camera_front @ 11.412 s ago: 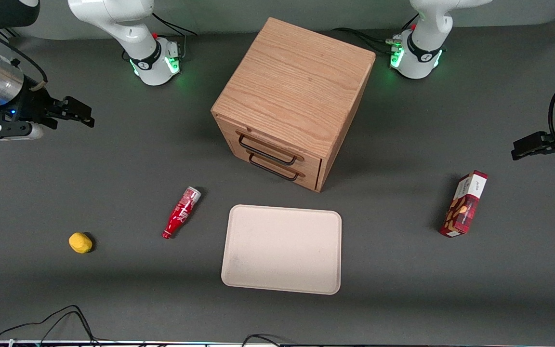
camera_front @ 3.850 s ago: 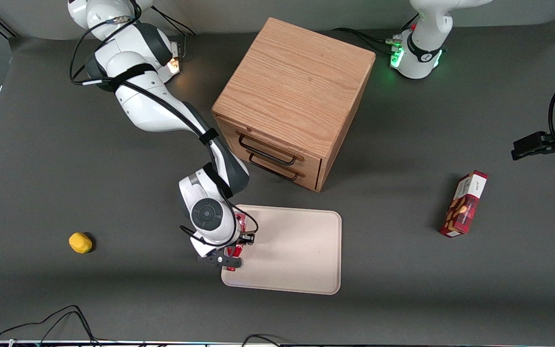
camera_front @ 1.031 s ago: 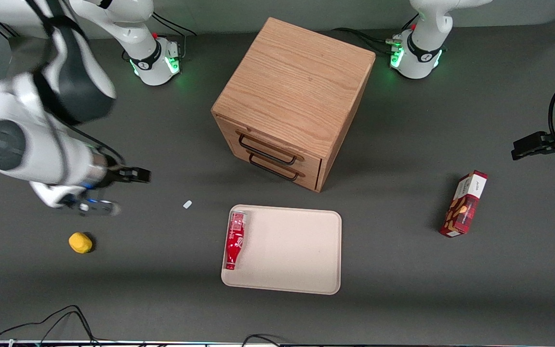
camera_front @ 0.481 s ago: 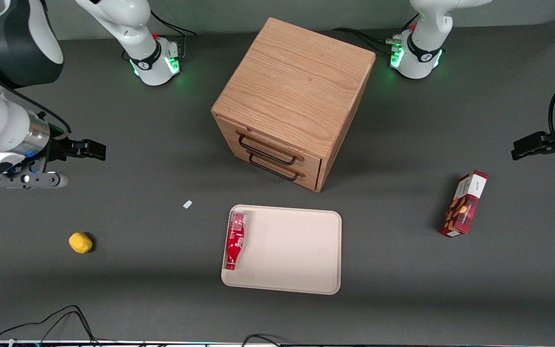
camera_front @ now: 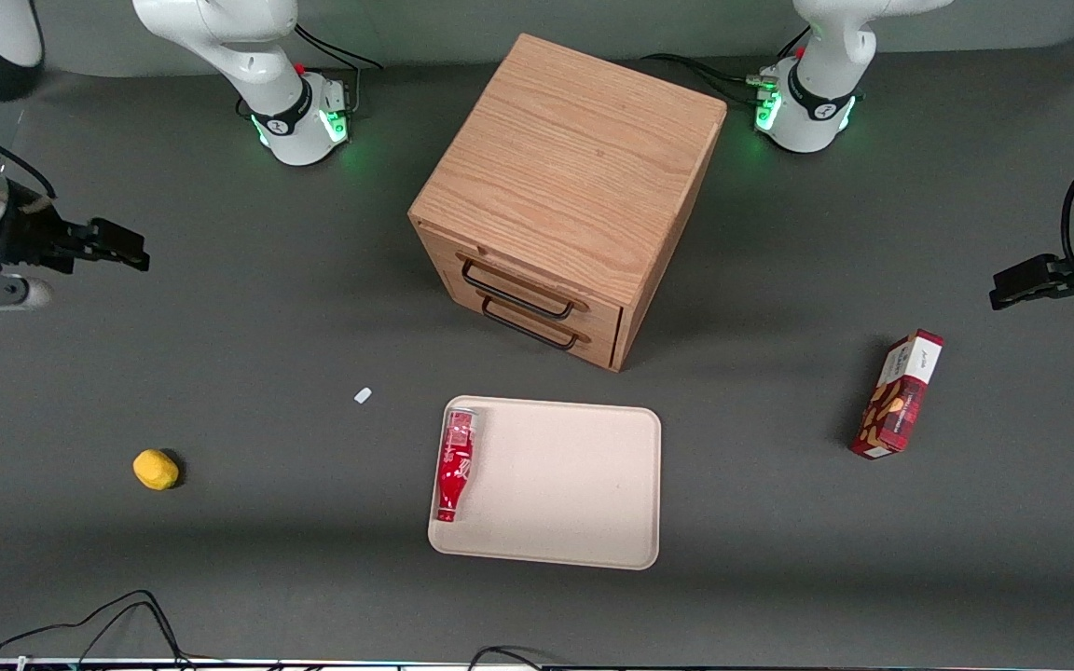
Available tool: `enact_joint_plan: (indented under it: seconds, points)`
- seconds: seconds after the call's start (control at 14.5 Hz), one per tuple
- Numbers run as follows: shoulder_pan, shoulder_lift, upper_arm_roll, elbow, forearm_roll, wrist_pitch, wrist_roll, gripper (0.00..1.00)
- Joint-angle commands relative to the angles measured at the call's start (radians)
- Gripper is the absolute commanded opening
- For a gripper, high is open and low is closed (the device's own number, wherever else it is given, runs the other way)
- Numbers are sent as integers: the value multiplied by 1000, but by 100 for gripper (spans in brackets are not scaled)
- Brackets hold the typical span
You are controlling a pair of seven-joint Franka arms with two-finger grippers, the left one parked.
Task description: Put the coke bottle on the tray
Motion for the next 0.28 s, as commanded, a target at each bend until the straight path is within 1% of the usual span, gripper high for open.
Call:
enact_joint_plan:
  seconds: [0.0,0.21]
  points:
    - [32,-27,-24,-35,49,17,-10,100]
    - [16,-20,-9,-34,51,16,-17,100]
